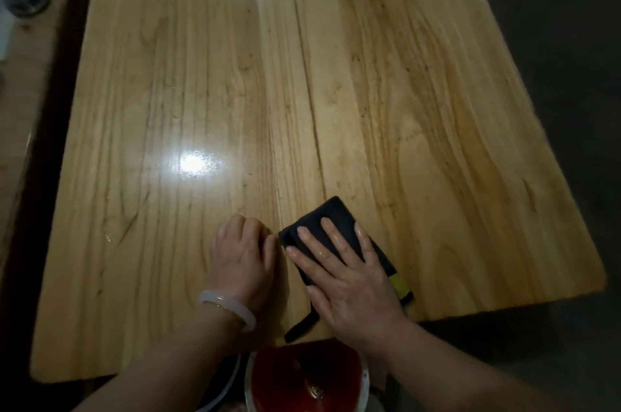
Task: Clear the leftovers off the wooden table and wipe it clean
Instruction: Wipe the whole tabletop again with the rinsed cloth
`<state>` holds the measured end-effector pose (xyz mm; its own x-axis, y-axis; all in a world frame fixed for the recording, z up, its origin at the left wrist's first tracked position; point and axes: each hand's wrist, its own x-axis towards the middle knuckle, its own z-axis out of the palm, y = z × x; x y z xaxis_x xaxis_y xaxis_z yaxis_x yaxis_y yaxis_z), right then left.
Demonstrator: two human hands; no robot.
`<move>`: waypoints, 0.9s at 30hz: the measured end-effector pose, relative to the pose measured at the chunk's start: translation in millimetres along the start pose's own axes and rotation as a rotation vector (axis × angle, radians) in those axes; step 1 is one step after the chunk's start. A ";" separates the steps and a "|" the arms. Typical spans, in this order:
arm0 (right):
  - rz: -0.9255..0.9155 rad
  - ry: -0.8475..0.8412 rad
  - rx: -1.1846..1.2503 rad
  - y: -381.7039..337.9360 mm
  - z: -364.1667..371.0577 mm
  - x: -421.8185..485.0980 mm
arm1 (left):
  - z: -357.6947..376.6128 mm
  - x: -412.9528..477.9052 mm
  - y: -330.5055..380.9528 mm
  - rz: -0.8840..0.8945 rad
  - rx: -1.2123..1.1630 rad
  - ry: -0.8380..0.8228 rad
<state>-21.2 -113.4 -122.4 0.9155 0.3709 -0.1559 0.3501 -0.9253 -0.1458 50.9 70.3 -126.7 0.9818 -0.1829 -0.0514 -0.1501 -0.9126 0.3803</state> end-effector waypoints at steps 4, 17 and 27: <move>-0.114 -0.021 0.013 11.4 -9.3 25.9 | -1.1 -0.7 -3.5 -0.006 -0.036 0.052; 0.009 -0.040 -0.038 27.3 -28.9 135.6 | -21.6 -9.8 -36.3 -0.103 0.128 0.054; 0.206 0.014 0.009 18.9 -31.5 194.2 | -21.7 -14.1 -58.5 -0.138 0.209 -0.023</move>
<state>169.4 -61.4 -124.6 0.9703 0.1725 -0.1696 0.1533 -0.9808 -0.1206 48.4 134.2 -128.2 0.9921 -0.0578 -0.1111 -0.0384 -0.9848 0.1695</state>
